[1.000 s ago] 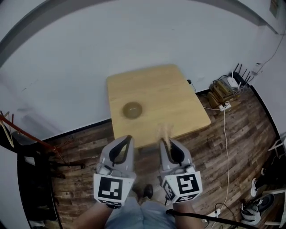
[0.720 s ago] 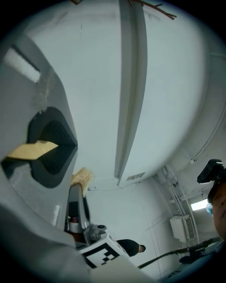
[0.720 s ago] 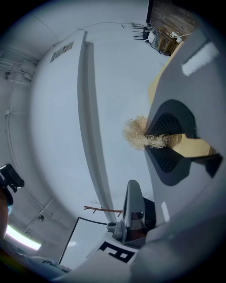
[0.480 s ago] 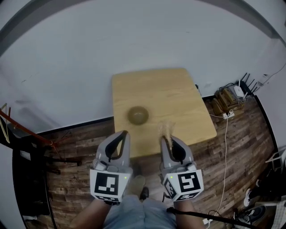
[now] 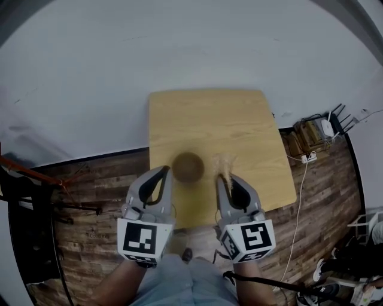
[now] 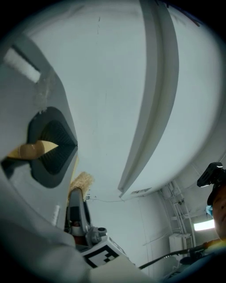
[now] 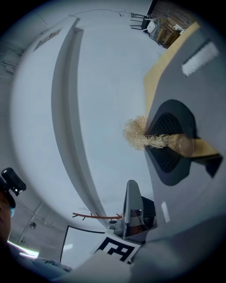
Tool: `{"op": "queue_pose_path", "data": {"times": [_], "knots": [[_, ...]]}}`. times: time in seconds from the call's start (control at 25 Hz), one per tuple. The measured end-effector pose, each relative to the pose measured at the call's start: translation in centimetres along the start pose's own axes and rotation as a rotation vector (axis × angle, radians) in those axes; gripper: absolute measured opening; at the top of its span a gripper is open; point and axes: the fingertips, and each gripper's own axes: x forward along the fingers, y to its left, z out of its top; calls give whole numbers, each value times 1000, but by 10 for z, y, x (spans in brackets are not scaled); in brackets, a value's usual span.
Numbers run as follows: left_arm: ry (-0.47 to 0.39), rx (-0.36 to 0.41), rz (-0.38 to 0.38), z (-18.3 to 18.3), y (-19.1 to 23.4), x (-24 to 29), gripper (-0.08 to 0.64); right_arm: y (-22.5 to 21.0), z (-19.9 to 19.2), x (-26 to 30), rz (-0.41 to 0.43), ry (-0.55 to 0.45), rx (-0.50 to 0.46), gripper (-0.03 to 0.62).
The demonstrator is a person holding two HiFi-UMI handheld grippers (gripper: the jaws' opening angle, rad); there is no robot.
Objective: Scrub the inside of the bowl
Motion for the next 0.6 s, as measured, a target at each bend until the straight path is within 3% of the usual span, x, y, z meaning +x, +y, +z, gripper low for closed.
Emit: {"op": "queue_pose_path", "data": {"times": [0.32,0.6], "knots": [[-8,10,20,23,24,30,21,-12,23,31,7,-2,-14,48],[50,-11,36,5,24,50,21,-24,4,50,56,51,18,48]]}}
